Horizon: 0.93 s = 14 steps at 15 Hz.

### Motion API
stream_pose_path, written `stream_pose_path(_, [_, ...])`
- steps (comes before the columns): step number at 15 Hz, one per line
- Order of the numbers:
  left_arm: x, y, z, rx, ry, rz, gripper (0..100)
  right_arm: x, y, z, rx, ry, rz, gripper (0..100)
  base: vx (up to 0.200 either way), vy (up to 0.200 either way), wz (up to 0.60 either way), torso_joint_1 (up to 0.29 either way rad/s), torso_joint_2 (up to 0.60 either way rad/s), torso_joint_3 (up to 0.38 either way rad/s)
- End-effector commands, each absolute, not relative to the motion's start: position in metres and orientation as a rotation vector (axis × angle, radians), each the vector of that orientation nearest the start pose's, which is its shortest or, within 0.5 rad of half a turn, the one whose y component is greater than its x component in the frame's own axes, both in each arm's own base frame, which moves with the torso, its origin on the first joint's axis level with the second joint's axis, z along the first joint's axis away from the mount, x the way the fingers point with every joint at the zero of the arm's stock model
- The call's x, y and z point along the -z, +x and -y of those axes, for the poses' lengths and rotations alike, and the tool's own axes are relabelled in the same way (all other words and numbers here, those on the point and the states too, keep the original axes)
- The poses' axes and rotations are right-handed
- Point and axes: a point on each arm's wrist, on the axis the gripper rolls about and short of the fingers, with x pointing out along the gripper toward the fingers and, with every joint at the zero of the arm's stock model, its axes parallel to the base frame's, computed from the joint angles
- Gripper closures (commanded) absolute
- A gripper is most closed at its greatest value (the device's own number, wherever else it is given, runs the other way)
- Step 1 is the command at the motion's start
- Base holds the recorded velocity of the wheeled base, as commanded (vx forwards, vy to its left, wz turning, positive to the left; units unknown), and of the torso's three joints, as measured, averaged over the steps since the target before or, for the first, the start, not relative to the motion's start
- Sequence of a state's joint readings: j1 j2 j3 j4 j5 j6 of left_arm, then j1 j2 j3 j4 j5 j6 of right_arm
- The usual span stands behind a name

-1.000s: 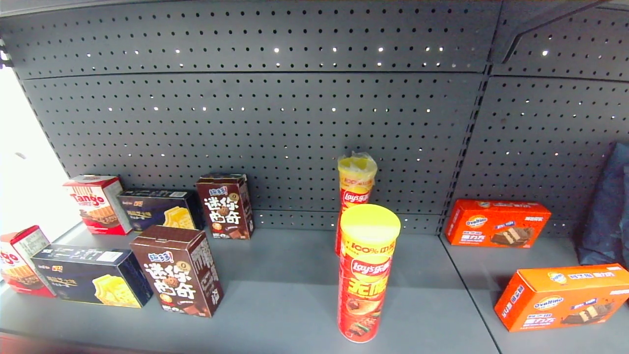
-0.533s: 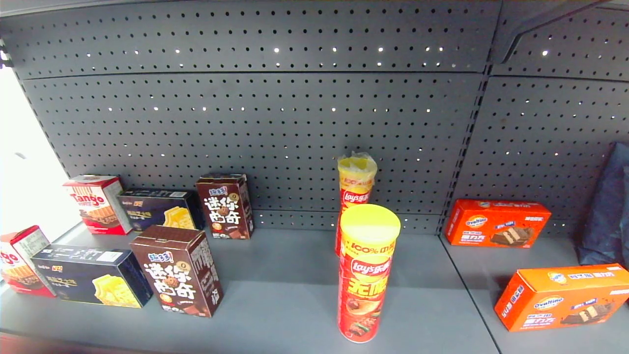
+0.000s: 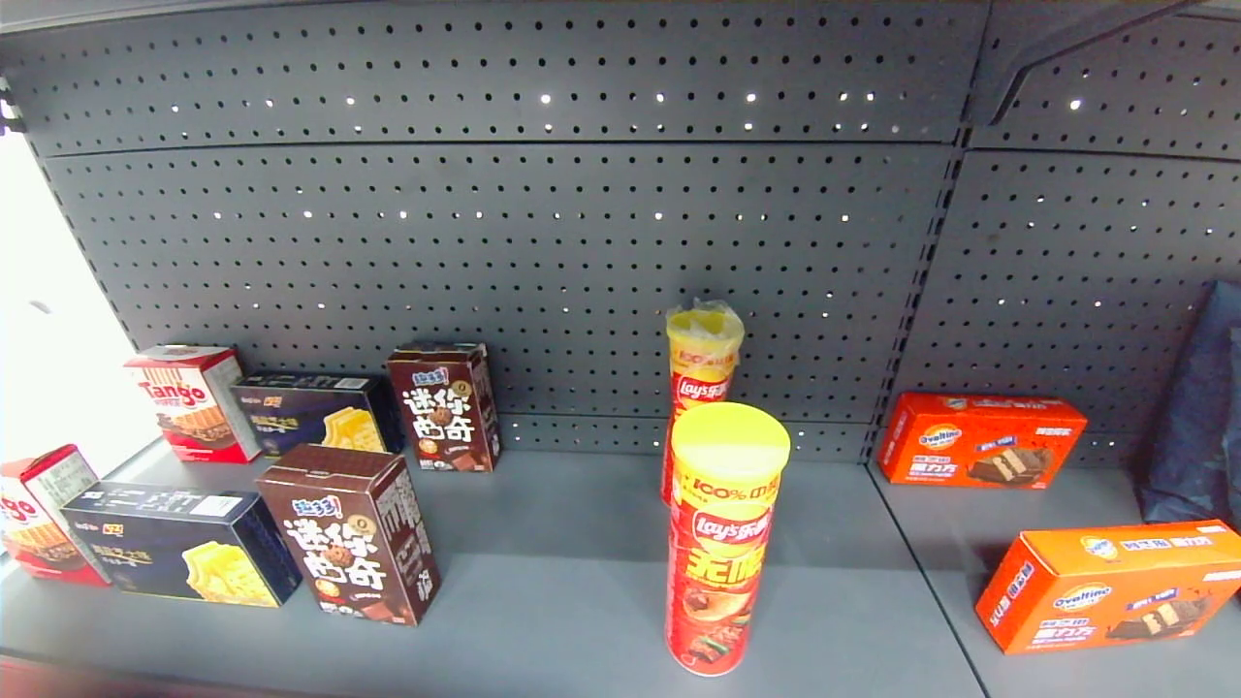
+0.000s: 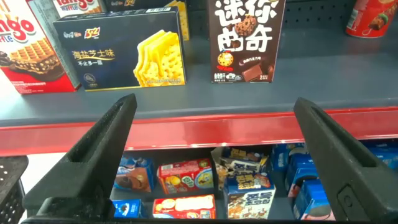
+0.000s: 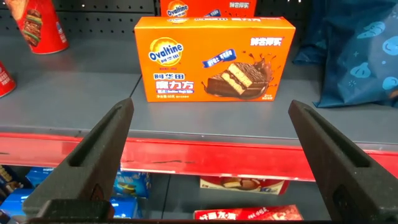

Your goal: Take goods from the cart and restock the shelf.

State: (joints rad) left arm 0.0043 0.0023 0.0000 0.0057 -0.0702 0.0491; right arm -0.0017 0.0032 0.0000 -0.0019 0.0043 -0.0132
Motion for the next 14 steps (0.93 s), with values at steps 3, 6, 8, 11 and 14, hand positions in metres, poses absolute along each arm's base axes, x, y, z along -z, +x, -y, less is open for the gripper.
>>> stream_pose_path(3, [-0.0749, -0.0229, 0.0017, 0.066, 0.049, -0.005, 0, -0.0757, -0.0226, -0.0001, -0.005, -0.014, -0.002, 0, 0.0, 0.0, 0.0, 0.0, 0.0, 0.0])
stream_pose_path(6, [-0.0749, -0.0229, 0.0017, 0.068, 0.055, -0.004, 0, -0.0757, -0.0227, -0.0001, -0.003, -0.014, 0.0, 0, 0.0, 0.0, 0.0, 0.0, 0.0, 0.0])
stream_pose_path(8, [-0.075, -0.0229, 0.0017, 0.068, 0.049, -0.003, 0, -0.0757, -0.0227, -0.0001, -0.003, -0.014, 0.0, 0, 0.0, 0.0, 0.0, 0.0, 0.0, 0.0])
stream_pose_path(11, [-0.0749, -0.0229, 0.0017, 0.068, 0.05, -0.004, 0, -0.0757, -0.0226, -0.0001, -0.005, -0.014, -0.002, 0, 0.0, 0.0, 0.0, 0.0, 0.0, 0.0])
stream_pose_path(14, [-0.0749, -0.0228, 0.0017, 0.065, 0.043, -0.005, 0, -0.0758, -0.0227, -0.0001, -0.003, -0.014, 0.002, 0, -0.067, 0.0, 0.0, -0.001, 0.0, 0.001])
